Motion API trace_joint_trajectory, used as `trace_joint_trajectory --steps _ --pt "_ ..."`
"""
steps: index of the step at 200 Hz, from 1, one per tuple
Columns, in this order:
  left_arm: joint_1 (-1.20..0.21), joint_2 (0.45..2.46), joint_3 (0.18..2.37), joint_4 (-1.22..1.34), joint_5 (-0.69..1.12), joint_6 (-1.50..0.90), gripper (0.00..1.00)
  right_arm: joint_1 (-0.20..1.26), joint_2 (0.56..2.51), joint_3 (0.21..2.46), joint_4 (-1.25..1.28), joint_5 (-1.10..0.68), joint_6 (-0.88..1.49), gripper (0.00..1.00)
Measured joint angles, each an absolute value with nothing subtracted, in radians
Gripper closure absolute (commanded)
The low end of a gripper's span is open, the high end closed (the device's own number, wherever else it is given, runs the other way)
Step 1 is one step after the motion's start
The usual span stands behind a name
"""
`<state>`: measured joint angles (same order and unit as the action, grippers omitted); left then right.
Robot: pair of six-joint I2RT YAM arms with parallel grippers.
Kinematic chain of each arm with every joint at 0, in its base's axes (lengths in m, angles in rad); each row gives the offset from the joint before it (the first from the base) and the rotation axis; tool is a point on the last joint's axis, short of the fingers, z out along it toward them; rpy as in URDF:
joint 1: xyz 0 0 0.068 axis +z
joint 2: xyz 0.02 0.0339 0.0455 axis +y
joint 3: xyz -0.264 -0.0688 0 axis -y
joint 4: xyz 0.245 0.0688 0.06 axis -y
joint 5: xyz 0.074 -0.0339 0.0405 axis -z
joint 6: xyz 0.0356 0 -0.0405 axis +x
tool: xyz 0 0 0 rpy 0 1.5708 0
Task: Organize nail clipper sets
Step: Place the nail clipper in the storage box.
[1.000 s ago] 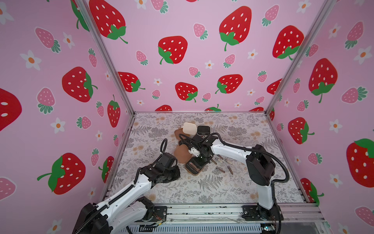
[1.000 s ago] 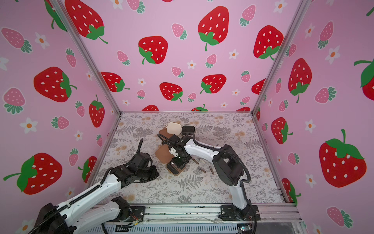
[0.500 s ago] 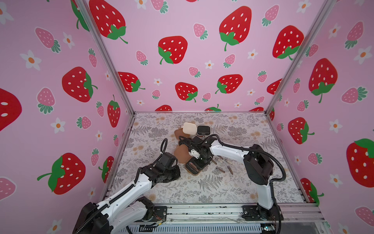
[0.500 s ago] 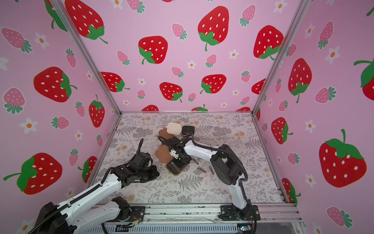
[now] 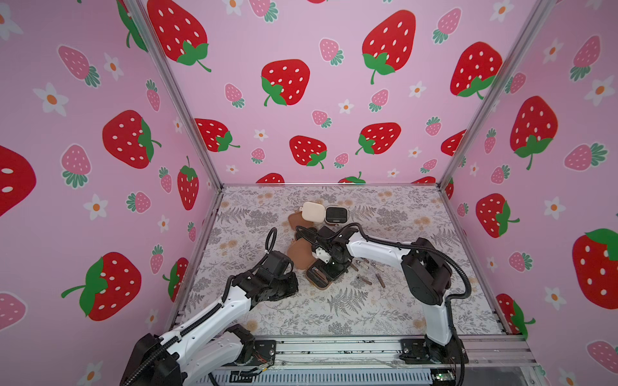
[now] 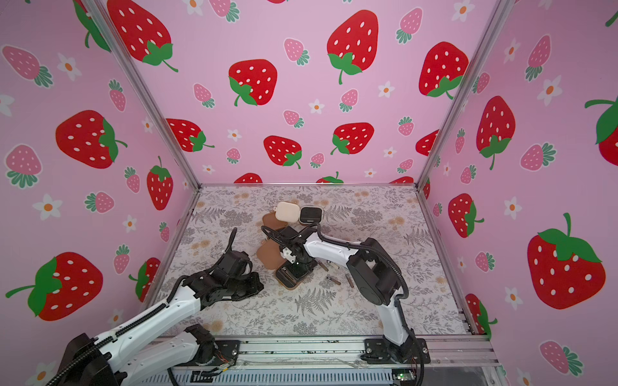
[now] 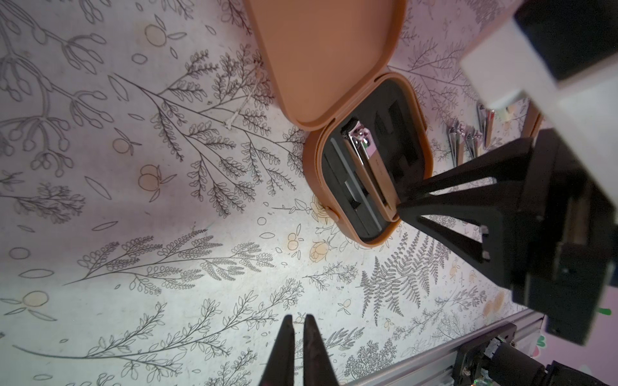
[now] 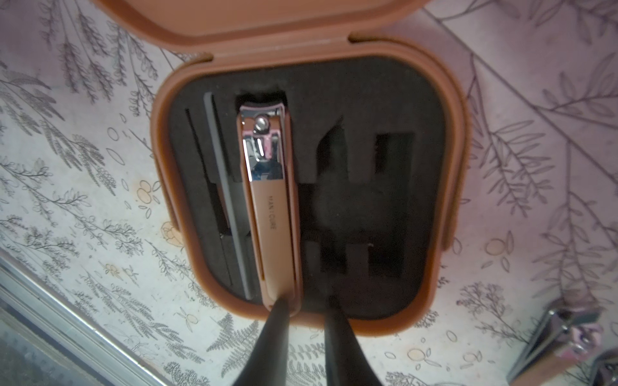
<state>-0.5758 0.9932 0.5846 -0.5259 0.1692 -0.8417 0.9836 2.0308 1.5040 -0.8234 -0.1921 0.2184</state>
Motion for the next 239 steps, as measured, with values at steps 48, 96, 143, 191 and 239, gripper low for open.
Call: trace_joint_trajectory --steps 48,96,143,191,239 --pt "-0.576 0.998 0.586 -0.523 0.169 -0.842 0.89 0.984 2.032 1.494 -0.809 -0.197 0.228 0.81" --pt "-0.576 1.009 0.586 -0.52 0.177 -0.842 0.89 0.984 2.021 1.463 -0.773 -0.2 0.262 0.82" --pt "-0.576 1.009 0.586 -0.519 0.177 -0.842 0.9 0.991 2.002 1.422 -0.725 -0.186 0.295 0.84" --pt "-0.576 1.009 0.586 -0.519 0.177 -0.842 0.9 1.012 1.995 1.377 -0.683 -0.141 0.326 0.84" --pt "-0.576 1.009 0.586 -0.51 0.186 -0.843 0.89 1.035 1.995 1.36 -0.657 -0.091 0.356 0.84"
